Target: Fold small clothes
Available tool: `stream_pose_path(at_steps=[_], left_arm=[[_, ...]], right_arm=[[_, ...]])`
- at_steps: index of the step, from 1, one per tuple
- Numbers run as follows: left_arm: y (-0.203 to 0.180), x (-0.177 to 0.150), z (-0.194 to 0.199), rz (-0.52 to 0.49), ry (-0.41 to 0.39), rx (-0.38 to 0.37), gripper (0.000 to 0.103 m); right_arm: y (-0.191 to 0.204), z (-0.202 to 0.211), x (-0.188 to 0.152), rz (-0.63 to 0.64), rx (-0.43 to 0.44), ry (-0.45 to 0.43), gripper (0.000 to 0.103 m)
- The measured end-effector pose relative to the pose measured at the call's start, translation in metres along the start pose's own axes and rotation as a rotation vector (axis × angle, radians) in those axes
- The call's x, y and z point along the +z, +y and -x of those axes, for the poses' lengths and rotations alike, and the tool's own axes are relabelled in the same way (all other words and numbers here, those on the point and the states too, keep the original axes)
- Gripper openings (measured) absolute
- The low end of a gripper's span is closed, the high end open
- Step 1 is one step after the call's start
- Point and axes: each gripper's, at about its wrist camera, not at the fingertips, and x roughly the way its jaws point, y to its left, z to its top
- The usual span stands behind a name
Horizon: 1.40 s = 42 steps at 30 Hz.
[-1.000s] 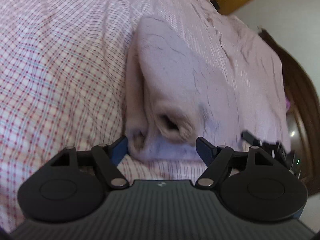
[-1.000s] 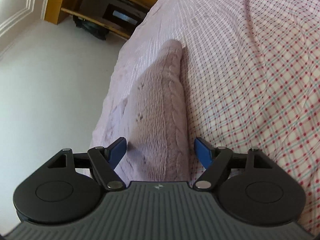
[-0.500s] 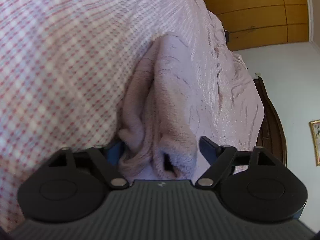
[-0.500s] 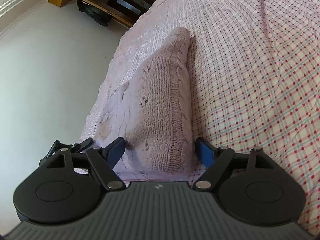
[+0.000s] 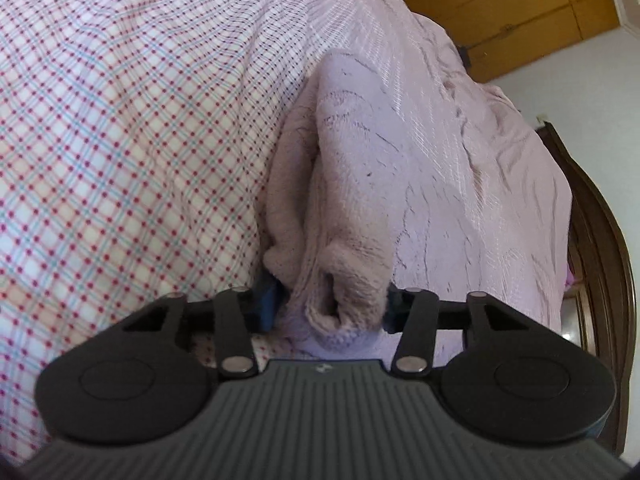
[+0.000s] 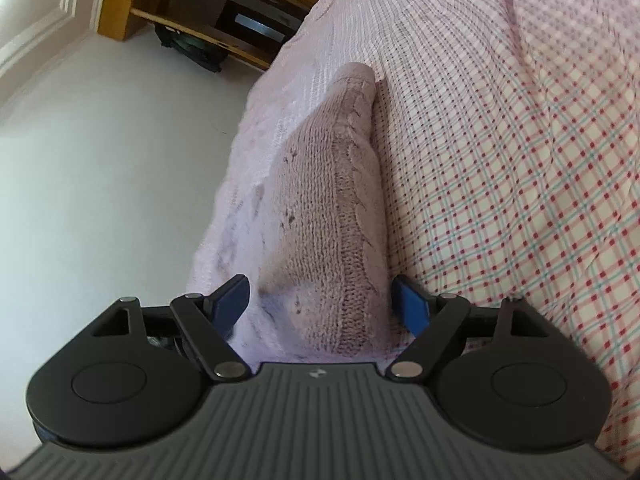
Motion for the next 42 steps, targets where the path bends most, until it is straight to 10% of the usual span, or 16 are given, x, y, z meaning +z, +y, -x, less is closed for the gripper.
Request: stream_pose_path(at_steps=[10,13,18,34,42], left_arm=[[0.021,0.006,0.002,0.073,0.095,-0.105,0.058],[0.013,0.006,-0.003,0.031,0.096,-0.097,0.063],[0.013,0.005,0.001,0.035,0.084,-0.051,0.042],[-0.015,0.011,0.056,0.015,-0.024,-0.084,0.031],[-0.066,0.069,0.054,0.053,-0.078,-0.156,0.029]], right_arm=[[-0.010,-0.005,0.001,-0.072,0.057,0.031,0.078],[-0.011,-0.009,0.000,-0.069,0.006,0.015,0.058],[-0.004,-0.011,-0.006,-0.034,-0.036,0.000,0.037],[0.039,-0.011,-0.008,-0.056,0.009,-0.053,0.028],[0.072,-0.009,0.034,-0.133,0.091,-0.144,0.026]])
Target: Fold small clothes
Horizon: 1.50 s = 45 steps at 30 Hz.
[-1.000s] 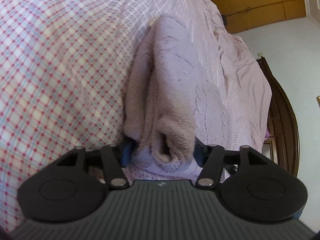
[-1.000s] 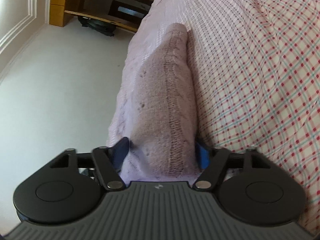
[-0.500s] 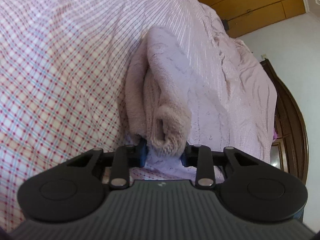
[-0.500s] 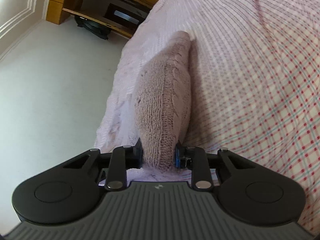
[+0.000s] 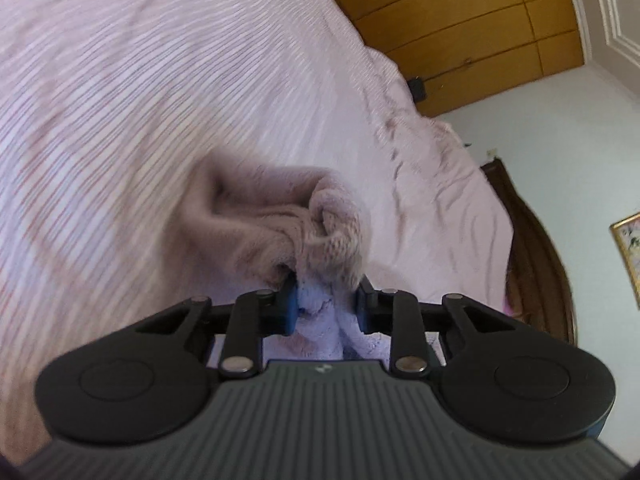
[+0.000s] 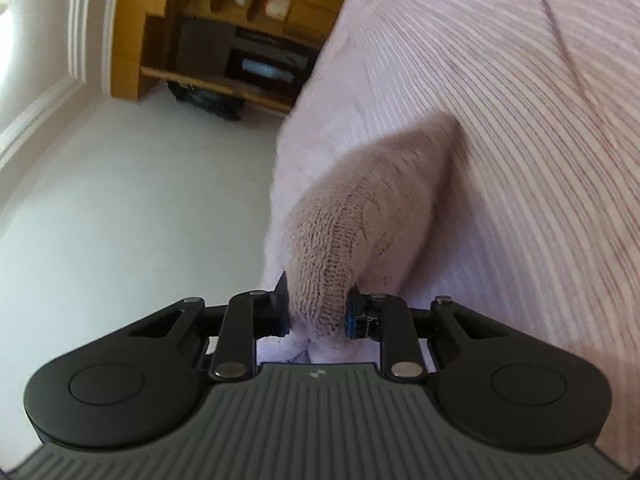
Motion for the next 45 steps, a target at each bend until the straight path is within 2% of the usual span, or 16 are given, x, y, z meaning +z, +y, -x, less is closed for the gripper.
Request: stream_pose_path(at_steps=[3,7,10,13,18,20,22,25,29,35,41,45], left_arm=[[-0.047,0.028,-0.009,-0.109,-0.051,0.002,0.027],[-0.086,0.054,-0.012,-0.157,-0.102,-0.055,0.025],[-0.097,0.050,-0.008,-0.184,-0.128,-0.121,0.025],[-0.085,0.020,-0.011,-0.214,-0.110,-0.104,0.025],[-0.014,-0.036,-0.021,-0.073,-0.028,-0.038,0.024],[0.002,-0.057,-0.019,-0.064,0.005,0.006,0.024],[0.014,-0.074,-0.009,-0.047,0.013,0.016,0.024],[0.022,-0.086,0.011,-0.017,0.010,-0.005,0.023],[0.016,-0.103,0.034,-0.031,0.007,-0.017,0.023],[0.023,-0.133,0.055,-0.024,0.028,-0.017,0.023],[0.032,-0.161,0.062,-0.077,0.025,0.057,0.024],[0.052,-0.170,0.055,-0.047,0.063,0.121,0.024]], right_arm=[[0.022,-0.018,0.032,0.001,0.047,-0.054,0.025],[0.057,-0.036,0.076,0.048,0.089,-0.096,0.024],[0.072,-0.033,0.094,0.100,0.139,-0.133,0.024],[0.069,-0.021,0.097,0.140,0.110,-0.144,0.024],[0.018,0.000,0.065,0.076,-0.020,-0.080,0.024],[-0.006,0.008,0.045,0.020,-0.087,-0.059,0.024],[-0.025,0.016,0.028,-0.016,-0.121,-0.055,0.024],[-0.039,0.037,0.005,-0.074,-0.095,-0.076,0.024],[-0.035,0.062,-0.013,-0.106,-0.065,-0.092,0.024],[-0.041,0.101,-0.041,-0.129,-0.087,-0.091,0.024],[-0.054,0.125,-0.077,-0.130,-0.150,-0.093,0.024],[-0.069,0.128,-0.087,-0.137,-0.209,-0.085,0.025]])
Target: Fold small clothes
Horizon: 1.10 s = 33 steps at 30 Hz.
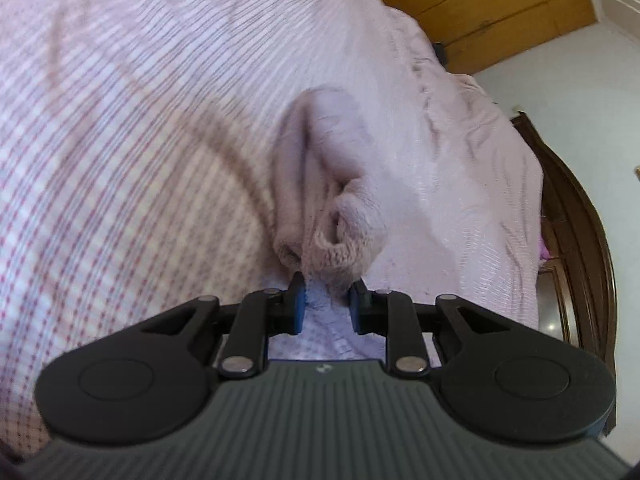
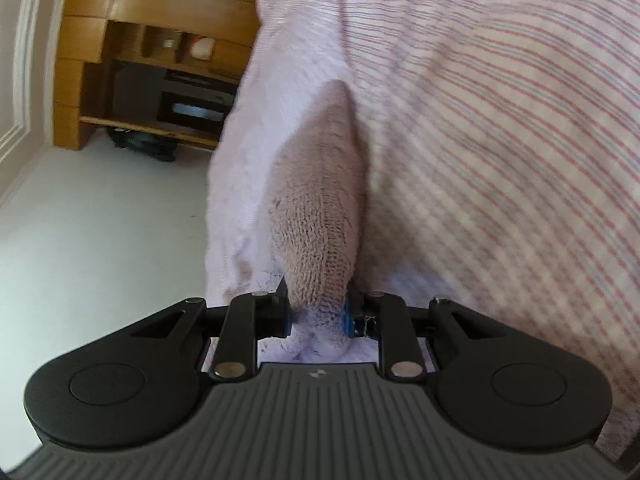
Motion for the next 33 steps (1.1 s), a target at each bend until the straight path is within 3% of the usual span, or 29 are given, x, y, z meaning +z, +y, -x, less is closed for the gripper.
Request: stream_pose_path(at_steps=[4,11,16,21,24,28,33], left_arm=[[0.008,-0.008,0.000,0.000,-0.005,-0.005,0.029],[0.028,-0.019,0.020,0.038,0.015,-0.029,0.030],[0.033,-0.027,0.063,-0.048,-0.005,0.043,0.026],[0.002,-0.022,0.091,-0.189,-0.097,0.071,0.026],[-0.036,-0.020,0.092,-0.304,-0.154,0.080,0.026],[-0.073,-0.019,0.060,-0.400,-0.128,0.092,0.026],[-0.086,-0.022,0.016,-0.519,-0.123,0.202,0.026]], right_arm=[[-0.005,0.003,-0.005,0.086,-0.036,0.011,0.025],[-0.009,0.034,-0.018,0.110,-0.059,0.001,0.025],[0.015,0.103,-0.040,0.240,-0.058,-0.064,0.024],[0.048,0.127,-0.036,0.382,-0.085,-0.132,0.024],[0.061,0.122,-0.032,0.412,-0.108,-0.126,0.024],[0.079,0.090,-0.028,0.486,-0.124,-0.112,0.024],[0.081,0.039,-0.024,0.529,-0.084,-0.062,0.024]])
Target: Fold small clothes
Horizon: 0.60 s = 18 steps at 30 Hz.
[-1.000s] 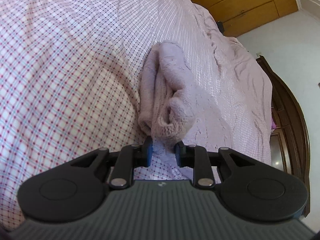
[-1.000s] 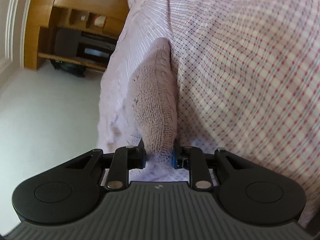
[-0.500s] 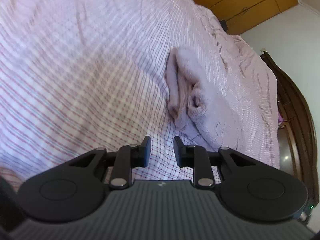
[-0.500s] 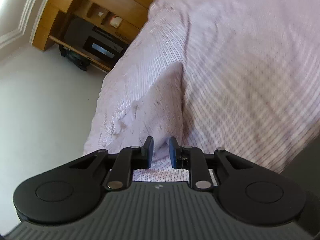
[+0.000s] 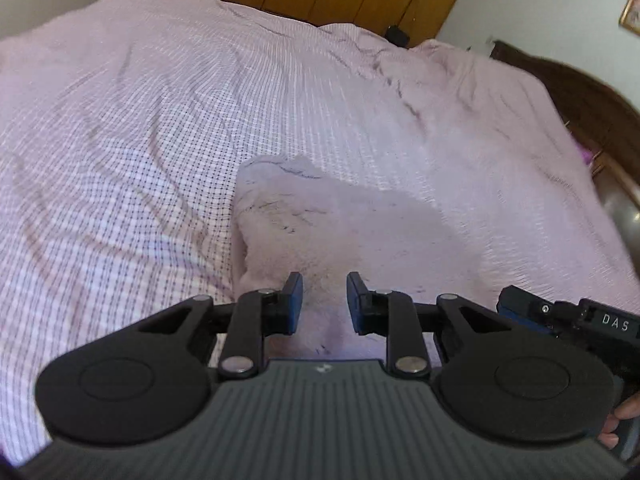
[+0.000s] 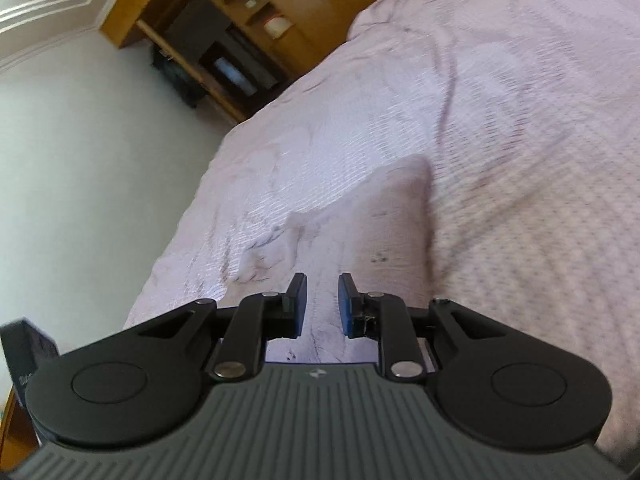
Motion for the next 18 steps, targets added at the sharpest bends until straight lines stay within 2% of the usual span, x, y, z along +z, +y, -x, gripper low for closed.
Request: stream_pose_path(at_steps=[2,4,5,6,8,10,14,15,18], left_arm=[[0.006,-0.003,-0.010,0.009,0.011,-0.003,0.025],[0.015,-0.006,-0.021,0.012,0.025,0.014,0.020],[0.019,-0.009,-0.027,0.019,0.030,0.019,0.017],[0.022,-0.013,-0.033,0.022,0.034,0.024,0.013],[0.027,-0.020,-0.039,0.015,0.020,0.017,0.011],[0.030,-0.026,-0.042,0.020,-0.007,0.008,0.009],[0.030,-0.028,-0.043,-0.005,-0.017,0.010,0.007],[0.031,-0.027,-0.045,-0.011,-0.014,0.009,0.007],[0.030,-0.026,-0.043,-0.014,-0.013,0.009,0.007]], right_arm=[[-0.006,-0.013,-0.002,0.000,-0.031,0.013,0.024],[-0.016,-0.021,-0.007,-0.024,-0.005,0.018,0.022],[-0.020,-0.024,-0.010,-0.021,-0.001,0.020,0.018],[-0.022,-0.027,-0.013,0.001,-0.008,0.027,0.007],[-0.021,-0.036,-0.020,0.084,-0.070,0.052,0.000],[-0.029,-0.049,-0.030,0.115,-0.088,0.071,0.000],[-0.065,-0.058,-0.041,-0.068,0.021,0.069,0.000],[-0.069,-0.058,-0.041,-0.079,0.038,0.071,0.000],[-0.063,-0.057,-0.042,-0.019,0.022,0.067,0.000]])
